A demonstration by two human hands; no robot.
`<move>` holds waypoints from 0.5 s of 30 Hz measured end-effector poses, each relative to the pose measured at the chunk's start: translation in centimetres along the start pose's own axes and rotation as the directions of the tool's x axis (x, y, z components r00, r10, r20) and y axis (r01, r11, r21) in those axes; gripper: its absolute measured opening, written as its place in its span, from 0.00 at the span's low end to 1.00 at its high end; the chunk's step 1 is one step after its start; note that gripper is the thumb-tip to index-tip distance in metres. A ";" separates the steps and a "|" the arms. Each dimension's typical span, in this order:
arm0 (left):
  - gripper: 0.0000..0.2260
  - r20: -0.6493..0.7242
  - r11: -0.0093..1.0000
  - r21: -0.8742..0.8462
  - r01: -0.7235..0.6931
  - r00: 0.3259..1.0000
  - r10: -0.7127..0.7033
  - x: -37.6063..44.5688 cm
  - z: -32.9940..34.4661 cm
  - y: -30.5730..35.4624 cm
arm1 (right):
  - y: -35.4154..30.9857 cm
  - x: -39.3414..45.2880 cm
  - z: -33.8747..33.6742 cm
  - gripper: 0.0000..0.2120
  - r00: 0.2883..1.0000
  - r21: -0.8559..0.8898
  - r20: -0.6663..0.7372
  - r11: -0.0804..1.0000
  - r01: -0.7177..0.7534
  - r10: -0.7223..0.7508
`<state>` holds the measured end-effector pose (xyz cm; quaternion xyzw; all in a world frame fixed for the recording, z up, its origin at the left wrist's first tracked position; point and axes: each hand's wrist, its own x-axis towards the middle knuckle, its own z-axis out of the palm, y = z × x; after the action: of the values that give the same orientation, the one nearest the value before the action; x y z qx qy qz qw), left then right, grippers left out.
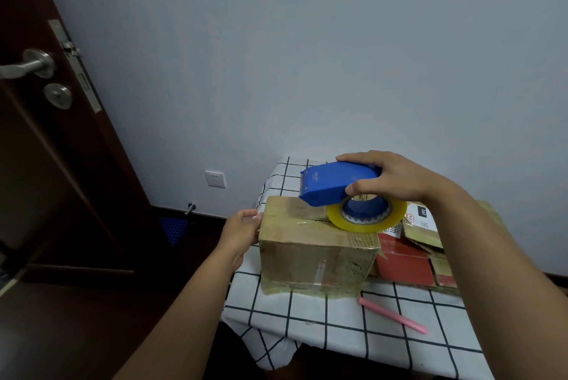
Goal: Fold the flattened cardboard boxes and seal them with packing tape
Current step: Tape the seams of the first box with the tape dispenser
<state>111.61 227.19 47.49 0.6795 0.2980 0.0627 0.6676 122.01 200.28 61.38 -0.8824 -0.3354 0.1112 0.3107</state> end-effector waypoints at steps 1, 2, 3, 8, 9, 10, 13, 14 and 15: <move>0.14 -0.031 0.997 0.081 -0.015 0.999 0.017 -0.1 0.0 0.0 | 0.0 0.0 0.1 0.24 1.000 0.000 -0.006 1.000 0.000 0.000; 0.15 -0.071 0.989 0.143 -0.032 0.997 0.043 -0.3 0.0 0.0 | 0.0 0.0 0.1 0.24 1.000 -0.001 -0.012 1.000 0.001 -0.001; 0.15 -0.119 0.981 0.184 -0.060 0.989 0.083 -0.7 -0.1 0.2 | 0.0 0.0 0.1 0.24 1.000 -0.002 -0.017 1.000 0.000 0.000; 0.12 0.064 0.967 0.116 -0.226 0.973 0.220 -4.8 0.6 1.5 | -0.1 -0.1 0.3 0.24 0.999 -0.007 -0.034 1.000 -0.001 0.001; 0.16 0.152 0.957 0.158 -0.244 0.963 0.221 -5.5 0.8 1.4 | -0.1 -0.1 0.3 0.24 0.999 -0.011 -0.037 1.000 -0.004 0.003; 0.24 0.210 0.939 0.224 -0.262 0.953 0.216 -5.8 0.9 1.1 | -0.1 -0.1 0.3 0.24 0.999 -0.010 -0.040 1.000 -0.005 0.005; 0.42 0.258 0.893 0.326 -0.312 0.938 0.233 -5.9 0.9 0.6 | -0.4 -0.3 0.4 0.25 0.999 -0.015 -0.052 1.000 -0.007 0.007; 0.43 0.268 0.877 0.340 -0.338 0.929 0.255 -5.8 0.8 0.8 | -0.5 -0.3 0.4 0.25 0.998 -0.022 -0.063 1.000 -0.007 0.006; 0.42 0.273 0.862 0.353 -0.364 0.921 0.277 -5.9 0.7 1.0 | -0.6 -0.4 0.4 0.26 0.997 -0.028 -0.076 1.000 -0.007 0.004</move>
<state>107.47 223.76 50.16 0.8434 0.1134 0.0384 0.5238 121.22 200.57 61.45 -0.8912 -0.3224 0.0736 0.3106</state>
